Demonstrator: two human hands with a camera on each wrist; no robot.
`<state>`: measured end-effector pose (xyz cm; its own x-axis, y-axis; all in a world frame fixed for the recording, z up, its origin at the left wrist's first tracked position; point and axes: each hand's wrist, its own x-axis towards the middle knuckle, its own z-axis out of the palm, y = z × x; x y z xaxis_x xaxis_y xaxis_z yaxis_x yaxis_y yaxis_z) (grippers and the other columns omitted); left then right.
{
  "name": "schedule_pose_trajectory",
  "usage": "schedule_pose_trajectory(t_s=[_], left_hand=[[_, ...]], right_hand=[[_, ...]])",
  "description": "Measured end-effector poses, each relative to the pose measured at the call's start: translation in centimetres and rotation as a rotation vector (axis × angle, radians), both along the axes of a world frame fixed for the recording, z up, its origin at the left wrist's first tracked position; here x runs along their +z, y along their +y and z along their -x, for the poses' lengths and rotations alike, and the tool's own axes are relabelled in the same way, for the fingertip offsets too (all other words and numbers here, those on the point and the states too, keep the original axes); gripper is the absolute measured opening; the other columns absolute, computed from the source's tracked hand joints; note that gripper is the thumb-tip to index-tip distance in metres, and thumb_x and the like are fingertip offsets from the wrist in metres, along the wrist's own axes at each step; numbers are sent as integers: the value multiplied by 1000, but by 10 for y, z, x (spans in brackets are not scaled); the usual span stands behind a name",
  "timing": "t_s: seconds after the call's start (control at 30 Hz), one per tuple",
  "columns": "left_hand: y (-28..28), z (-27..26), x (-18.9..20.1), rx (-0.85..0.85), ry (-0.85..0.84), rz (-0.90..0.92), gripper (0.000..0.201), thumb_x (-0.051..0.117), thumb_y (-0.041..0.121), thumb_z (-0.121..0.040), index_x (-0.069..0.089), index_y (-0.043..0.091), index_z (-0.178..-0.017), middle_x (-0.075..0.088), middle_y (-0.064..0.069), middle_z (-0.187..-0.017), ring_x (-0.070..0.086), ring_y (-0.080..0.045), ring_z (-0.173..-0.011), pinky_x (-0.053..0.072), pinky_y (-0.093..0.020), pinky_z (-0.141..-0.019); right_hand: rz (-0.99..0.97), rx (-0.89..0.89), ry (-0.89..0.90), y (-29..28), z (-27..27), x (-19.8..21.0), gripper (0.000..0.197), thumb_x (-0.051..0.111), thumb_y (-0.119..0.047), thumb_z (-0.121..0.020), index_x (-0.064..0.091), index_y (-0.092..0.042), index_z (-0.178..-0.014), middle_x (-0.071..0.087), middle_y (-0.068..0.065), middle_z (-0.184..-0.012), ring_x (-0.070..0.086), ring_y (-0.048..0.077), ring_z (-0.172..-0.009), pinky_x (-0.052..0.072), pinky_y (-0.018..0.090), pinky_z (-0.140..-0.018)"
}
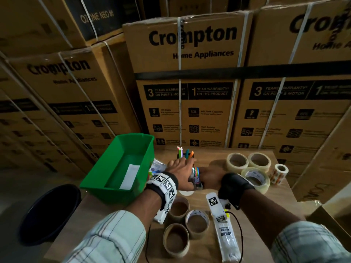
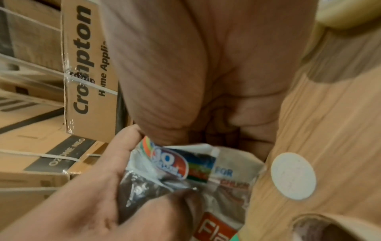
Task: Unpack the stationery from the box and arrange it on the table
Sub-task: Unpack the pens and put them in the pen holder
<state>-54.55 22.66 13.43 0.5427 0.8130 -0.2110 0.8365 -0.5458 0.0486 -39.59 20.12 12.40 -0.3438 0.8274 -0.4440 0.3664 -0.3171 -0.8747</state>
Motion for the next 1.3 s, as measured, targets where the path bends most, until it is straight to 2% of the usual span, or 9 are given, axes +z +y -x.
schedule_pose_trajectory(t_s=[0.1,0.17,0.37,0.47,0.53,0.73,0.97,1.13,1.3], left_hand=[[3,7,7,8,-17,-20,99,68,54,-70,13,23,-146,37,-17,-141,38,-34,-129,29,-45,-104],[6,12,8,25,-25,-42,98,68,47,-69,12,25,-147,39,-16,-138,38,-34,-128,30,-44,-103],[13,23,3,93,-138,-12,97,69,44,-69,13,26,-146,39,-16,-137,38,-34,-129,31,-45,-104],[17,32,-6,146,-262,-14,91,69,40,-70,21,24,-145,42,-15,-132,44,-34,-125,38,-43,-104],[19,39,-13,192,-322,14,85,72,40,-73,25,22,-142,43,-14,-131,45,-32,-123,40,-42,-104],[31,52,-40,329,-525,191,73,77,42,-72,38,21,-130,45,-10,-129,52,-29,-117,45,-40,-100],[49,54,-62,354,-599,309,68,75,31,-77,39,17,-133,43,-9,-125,51,-27,-114,44,-29,-93],[59,59,-70,340,-650,347,65,76,31,-75,42,16,-128,47,-11,-121,51,-26,-112,44,-31,-94],[68,63,-78,366,-610,384,64,75,36,-68,44,18,-120,53,-8,-117,56,-23,-108,49,-36,-93]], right_hand=[[7,-32,190,7,7,-1,13,53,2,-92,61,-9,-90,64,6,-84,65,8,-70,53,22,-71],[-19,-15,162,15,10,-3,9,62,-3,-86,65,-11,-89,66,9,-86,65,15,-75,52,33,-81],[-199,-45,-156,37,12,-13,10,68,-21,-76,70,-11,-74,70,15,-79,61,20,-71,52,43,-74],[-300,-56,-203,40,12,-3,11,68,-14,-80,70,-19,-70,71,6,-77,62,14,-69,51,35,-70],[-357,-53,-225,42,8,12,21,67,-5,-83,71,-24,-77,70,-1,-79,63,11,-69,55,27,-65],[-363,-43,-350,60,-14,45,18,67,-7,-85,70,-7,-103,71,8,-96,65,12,-74,56,20,-66],[-379,-81,-465,75,-26,67,17,69,-7,-83,71,-10,-100,70,5,-93,64,10,-71,58,24,-69],[-439,-99,-576,85,-33,84,13,70,-9,-81,73,-14,-93,68,-3,-80,60,7,-65,48,18,-56],[-515,-194,-589,101,-34,96,8,70,-11,-82,71,-14,-89,65,-3,-86,62,10,-74,51,19,-59]])
